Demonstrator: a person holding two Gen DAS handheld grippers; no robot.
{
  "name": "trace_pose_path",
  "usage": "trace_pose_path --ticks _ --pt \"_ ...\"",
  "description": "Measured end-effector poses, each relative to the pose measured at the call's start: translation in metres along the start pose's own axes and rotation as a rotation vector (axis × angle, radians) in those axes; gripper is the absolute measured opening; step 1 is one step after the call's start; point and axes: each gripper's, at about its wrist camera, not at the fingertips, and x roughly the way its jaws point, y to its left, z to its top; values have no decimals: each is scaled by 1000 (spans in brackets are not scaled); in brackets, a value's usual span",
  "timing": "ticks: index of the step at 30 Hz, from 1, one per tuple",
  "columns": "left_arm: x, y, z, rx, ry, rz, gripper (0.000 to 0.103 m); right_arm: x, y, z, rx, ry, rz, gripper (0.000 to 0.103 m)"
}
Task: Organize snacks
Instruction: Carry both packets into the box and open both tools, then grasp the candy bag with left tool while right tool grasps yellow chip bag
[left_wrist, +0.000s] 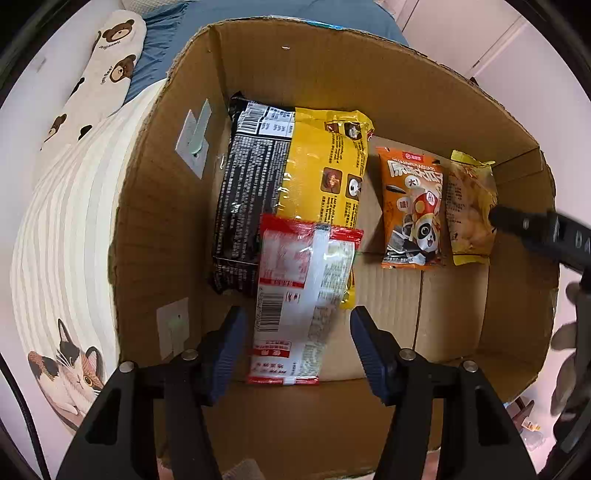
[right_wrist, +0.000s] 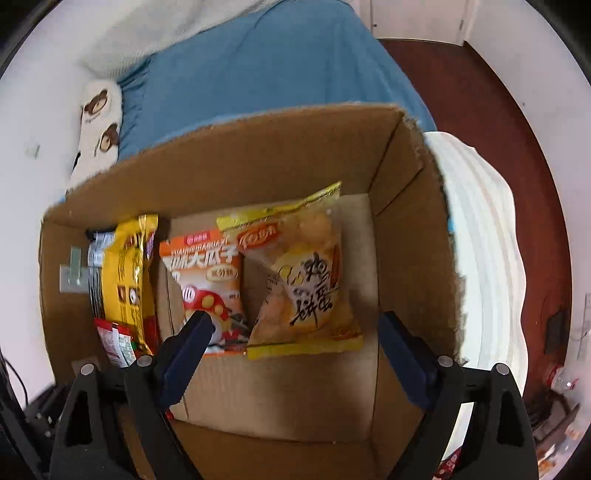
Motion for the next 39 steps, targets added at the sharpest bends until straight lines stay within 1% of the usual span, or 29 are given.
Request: trace_pose_path --ticks 3,7,10,11,12,14,16,18,19,20,23,24,26,28,31,39 --pt "-1 -2 1 10 -22 18 57 -3 6 -8 -28 -3 1 94" --pt "-16 -7 -2 31 -94 56 57 -18 12 -25 -58 -46 -10 94" --pt "-31 -13 -9 50 -148 46 59 -33 13 -46 -59 -93 1 94" --pt "-35 -13 -12 49 -162 42 71 -41 15 -57 -60 -116 -6 94" --pt "-40 -14 -16 50 -174 38 77 -44 14 -63 -61 -134 -14 94" --pt "-51 -16 -24 54 -208 38 77 -53 12 -78 -59 -174 -21 94" --pt "-60 -16 -32 63 -231 33 77 -61 10 -84 -52 -198 -11 94" --pt "-69 -18 -41 71 -250 25 78 -74 10 -98 -54 -236 -11 94" --pt "-74 -19 -47 76 -262 23 82 -82 8 -105 -57 -252 -13 94" --pt "-79 -21 -53 82 -272 23 90 -90 9 -114 -66 -273 -18 94" --pt "-95 -26 -69 88 -317 24 92 -106 11 -133 -80 -316 -20 94" --pt "-100 -27 -74 91 -327 23 96 -110 12 -139 -84 -323 -19 94" --pt "-110 -30 -85 95 -352 17 99 -120 11 -152 -87 -349 -20 101" --pt "-120 -32 -95 101 -379 15 99 -131 10 -169 -94 -389 -44 101" --pt "-134 -34 -112 102 -418 14 99 -146 9 -188 -98 -433 -52 101" --pt "-161 -37 -150 86 -467 -24 99 -189 5 -234 -89 -542 -36 101"
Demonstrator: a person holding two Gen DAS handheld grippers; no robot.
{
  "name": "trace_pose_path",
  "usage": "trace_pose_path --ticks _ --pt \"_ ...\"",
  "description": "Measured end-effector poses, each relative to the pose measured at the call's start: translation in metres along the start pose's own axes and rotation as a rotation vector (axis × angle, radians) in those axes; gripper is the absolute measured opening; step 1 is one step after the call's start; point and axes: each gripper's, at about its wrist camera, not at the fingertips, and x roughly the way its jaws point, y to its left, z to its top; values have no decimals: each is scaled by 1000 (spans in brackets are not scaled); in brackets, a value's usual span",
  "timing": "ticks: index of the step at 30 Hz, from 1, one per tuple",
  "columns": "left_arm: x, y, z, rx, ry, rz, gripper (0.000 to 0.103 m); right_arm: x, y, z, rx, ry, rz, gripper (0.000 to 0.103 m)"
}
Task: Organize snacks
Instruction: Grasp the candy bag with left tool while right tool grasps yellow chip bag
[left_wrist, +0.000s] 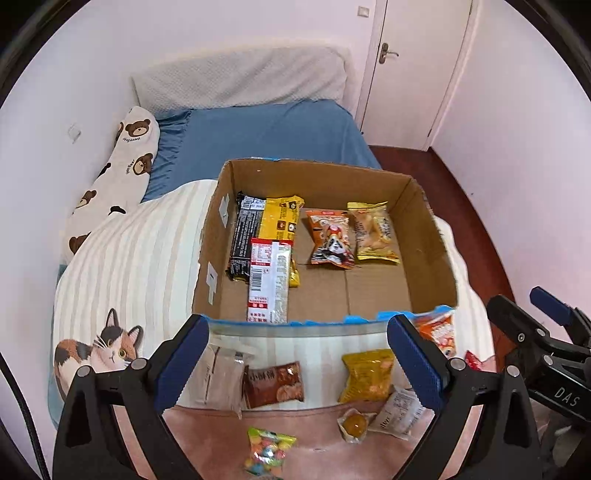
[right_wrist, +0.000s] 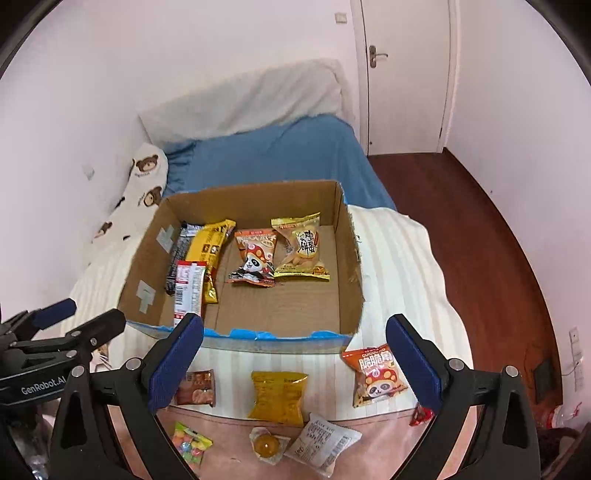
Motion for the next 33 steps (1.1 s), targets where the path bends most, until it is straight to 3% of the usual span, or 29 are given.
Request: trace_pose_path --ticks 4,8,15,19,23,28,33 --pt "-16 0 -12 -8 -17 -6 99 -16 -4 -10 23 -5 26 101" --pt "-12 8 -32 -24 17 33 99 -5 -17 -32 80 78 68 101" --pt "51 47 -97 -133 195 166 99 68 -47 -97 181 345 63 101" --pt "86 64 -128 -186 302 196 99 99 -56 -127 220 416 80 96" --pt "109 73 -139 -240 362 180 99 128 -45 -131 210 438 115 83" --pt "133 76 -144 -224 436 194 99 168 -20 -126 177 462 123 84" --pt "133 88 -170 -311 510 176 99 212 2 -131 150 539 100 83"
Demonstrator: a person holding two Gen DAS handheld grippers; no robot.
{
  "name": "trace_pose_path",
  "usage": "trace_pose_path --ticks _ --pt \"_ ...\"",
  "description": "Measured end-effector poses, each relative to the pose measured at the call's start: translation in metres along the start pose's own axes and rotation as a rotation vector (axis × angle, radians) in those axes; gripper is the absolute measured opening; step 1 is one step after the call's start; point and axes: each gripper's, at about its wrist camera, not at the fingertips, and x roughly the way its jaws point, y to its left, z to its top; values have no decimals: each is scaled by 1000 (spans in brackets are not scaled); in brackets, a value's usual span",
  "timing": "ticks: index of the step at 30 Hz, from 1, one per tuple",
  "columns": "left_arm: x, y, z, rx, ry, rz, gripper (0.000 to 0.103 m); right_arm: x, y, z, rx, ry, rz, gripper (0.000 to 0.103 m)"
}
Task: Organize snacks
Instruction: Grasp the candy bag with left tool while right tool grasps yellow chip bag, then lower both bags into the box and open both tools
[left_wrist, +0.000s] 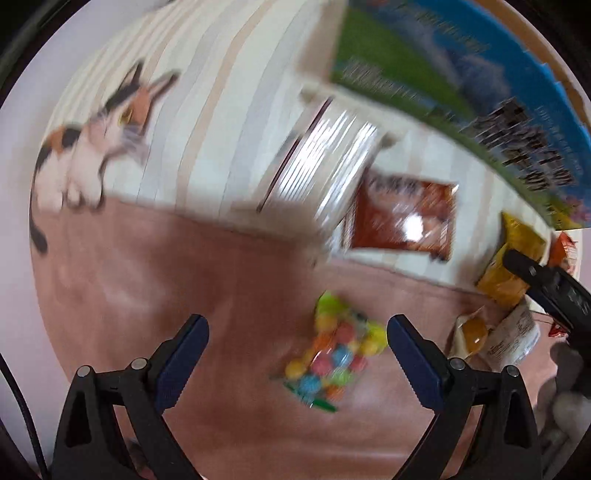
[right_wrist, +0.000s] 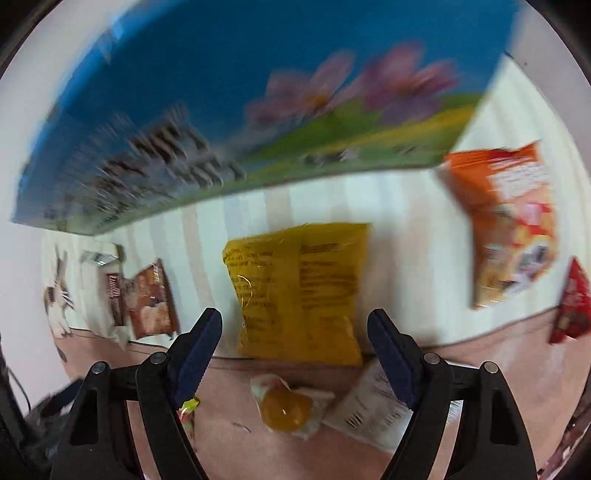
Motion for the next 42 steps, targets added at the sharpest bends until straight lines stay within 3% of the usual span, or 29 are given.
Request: trace_pose_path --ticks 2,5,11,13,14,15,20,25,29,32,34,38,42 --pt "4 -4 -10 53 8 -32 99 13 5 -2 -21 22 -14 67" --pt "10 -23 -23 196 19 -20 99 14 7 -8 -56 12 -37 59" --pt "44 -54 -38 369 71 60 99 -15 -1 -18 -78 1 9 57" --pt "53 -61 -40 390 76 64 86 -29 -5 -26 -77 11 48 57" --pt "55 -61 -40 382 72 68 64 -38 -9 -33 -81 25 68 57" --pt "56 -60 -40 360 78 48 51 -42 -10 -39 -87 41 79 57" --pt "55 -44 -43 201 81 2 51 -35 -26 -87 -88 196 72 57" --pt "81 -48 -54 225 149 10 52 2 -41 -122 -34 274 44 59" --pt "83 -44 -56 242 143 5 53 18 -54 -123 75 277 66 67" --pt "79 -42 -52 245 128 16 52 19 -52 -120 83 251 46 67" --pt "73 -51 -32 243 108 24 51 21 -44 -114 73 244 14 67" --pt "59 -54 -40 244 77 30 47 31 -16 -115 -10 198 -56 56" --pt "40 -53 -45 234 72 -28 46 23 -9 -122 -15 180 -4 52"
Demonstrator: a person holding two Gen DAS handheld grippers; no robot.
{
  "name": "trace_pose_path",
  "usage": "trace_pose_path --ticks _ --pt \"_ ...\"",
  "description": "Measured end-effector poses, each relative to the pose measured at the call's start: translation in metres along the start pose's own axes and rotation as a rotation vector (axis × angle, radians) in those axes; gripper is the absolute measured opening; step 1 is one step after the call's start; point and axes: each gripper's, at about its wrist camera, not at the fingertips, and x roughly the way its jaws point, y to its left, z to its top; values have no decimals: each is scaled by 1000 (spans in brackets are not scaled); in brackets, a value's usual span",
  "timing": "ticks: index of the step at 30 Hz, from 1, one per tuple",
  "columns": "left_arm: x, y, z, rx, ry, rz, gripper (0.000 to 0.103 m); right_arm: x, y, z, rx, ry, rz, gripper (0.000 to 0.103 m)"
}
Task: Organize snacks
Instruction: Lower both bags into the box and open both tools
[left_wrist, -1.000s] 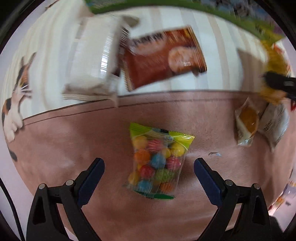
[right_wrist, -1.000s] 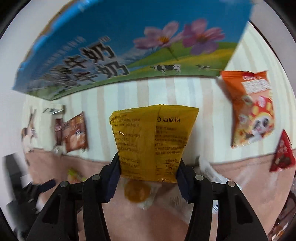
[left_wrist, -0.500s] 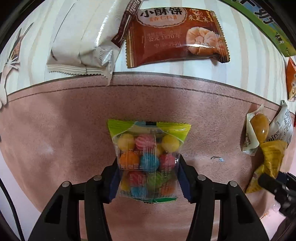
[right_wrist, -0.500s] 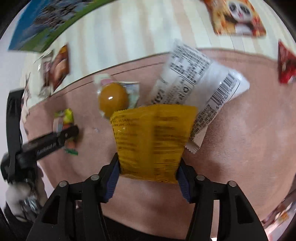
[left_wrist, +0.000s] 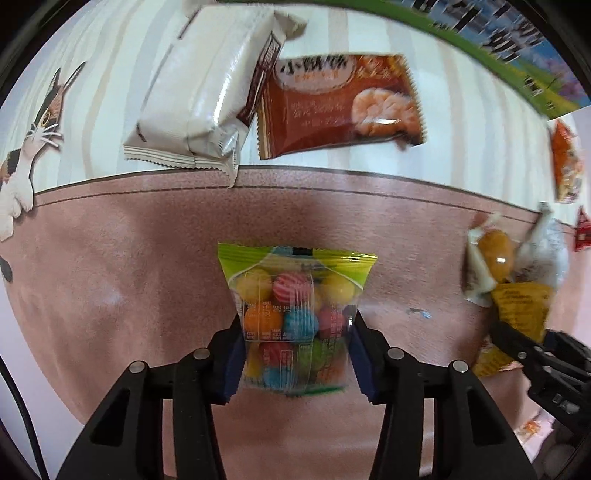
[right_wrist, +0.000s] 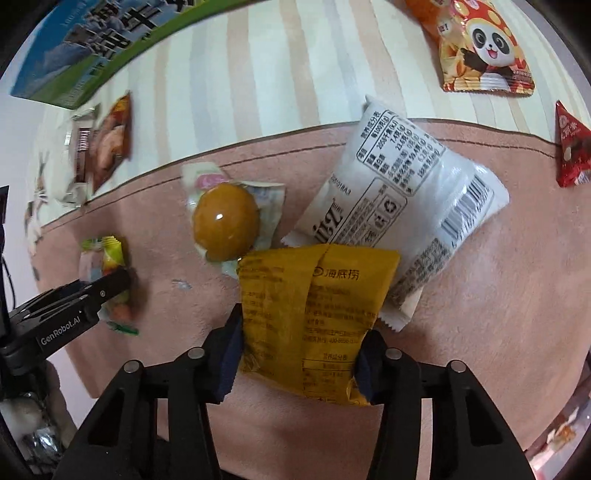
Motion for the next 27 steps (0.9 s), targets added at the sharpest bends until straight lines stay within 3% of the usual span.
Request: trace_pose_path --ticks 6,9,14,17,21,23,27 --pt "-64 -9 1 33 -80 -79 46 -42 1 -13 1 -29 120 51" --pt "-113 -20 12 52 -146 -154 46 -72 10 -11 -3 -74 177 51" --pt "-183 -41 54 96 -249 -263 46 -153 15 21 -12 -202 287 50" --pt "-215 -47 97 115 -289 -297 46 -196 19 47 -27 -295 322 50" --pt "-223 -57 151 113 -305 -278 46 -241 34 95 -74 -413 284 50" --pt "-214 -58 176 93 -263 -311 46 -250 33 121 -85 -425 258 50" --pt "-194 -64 203 97 -217 -263 46 -244 38 171 -97 -411 198 50"
